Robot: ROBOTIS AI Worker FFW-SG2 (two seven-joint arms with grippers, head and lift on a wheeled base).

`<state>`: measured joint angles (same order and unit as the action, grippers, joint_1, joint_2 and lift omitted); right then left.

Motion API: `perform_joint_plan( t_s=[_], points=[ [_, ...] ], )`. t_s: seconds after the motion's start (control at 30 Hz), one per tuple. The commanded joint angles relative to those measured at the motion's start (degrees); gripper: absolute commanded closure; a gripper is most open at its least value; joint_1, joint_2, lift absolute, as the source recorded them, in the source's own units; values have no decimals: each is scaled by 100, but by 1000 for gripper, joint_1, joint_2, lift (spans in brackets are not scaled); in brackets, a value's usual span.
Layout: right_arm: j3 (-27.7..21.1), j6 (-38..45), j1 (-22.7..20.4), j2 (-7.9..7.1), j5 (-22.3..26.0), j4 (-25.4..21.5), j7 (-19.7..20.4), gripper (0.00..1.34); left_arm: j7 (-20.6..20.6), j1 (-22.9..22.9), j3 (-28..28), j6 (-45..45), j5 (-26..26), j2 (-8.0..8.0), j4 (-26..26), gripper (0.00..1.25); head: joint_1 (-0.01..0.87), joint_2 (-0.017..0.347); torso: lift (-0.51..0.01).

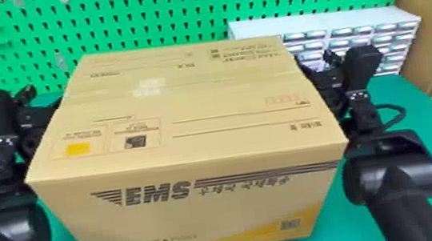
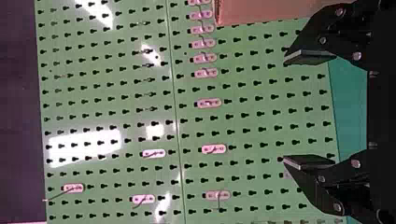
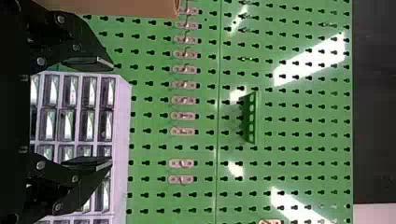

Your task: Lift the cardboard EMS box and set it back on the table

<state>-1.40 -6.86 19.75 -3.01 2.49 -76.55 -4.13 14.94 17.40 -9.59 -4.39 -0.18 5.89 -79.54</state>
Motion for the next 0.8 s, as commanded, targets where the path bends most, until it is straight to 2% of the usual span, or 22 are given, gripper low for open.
perform_joint_plan(
  t_s=[0.0, 0.77],
  points=[
    [0, 0, 3, 2, 5, 0, 0, 538, 1, 0, 1, 0, 0, 0, 0, 490, 678, -15, -90],
    [-9, 9, 3, -7, 5, 0, 0, 538, -8, 0, 9, 0, 0, 0, 0, 490, 678, -15, -90]
  ],
)
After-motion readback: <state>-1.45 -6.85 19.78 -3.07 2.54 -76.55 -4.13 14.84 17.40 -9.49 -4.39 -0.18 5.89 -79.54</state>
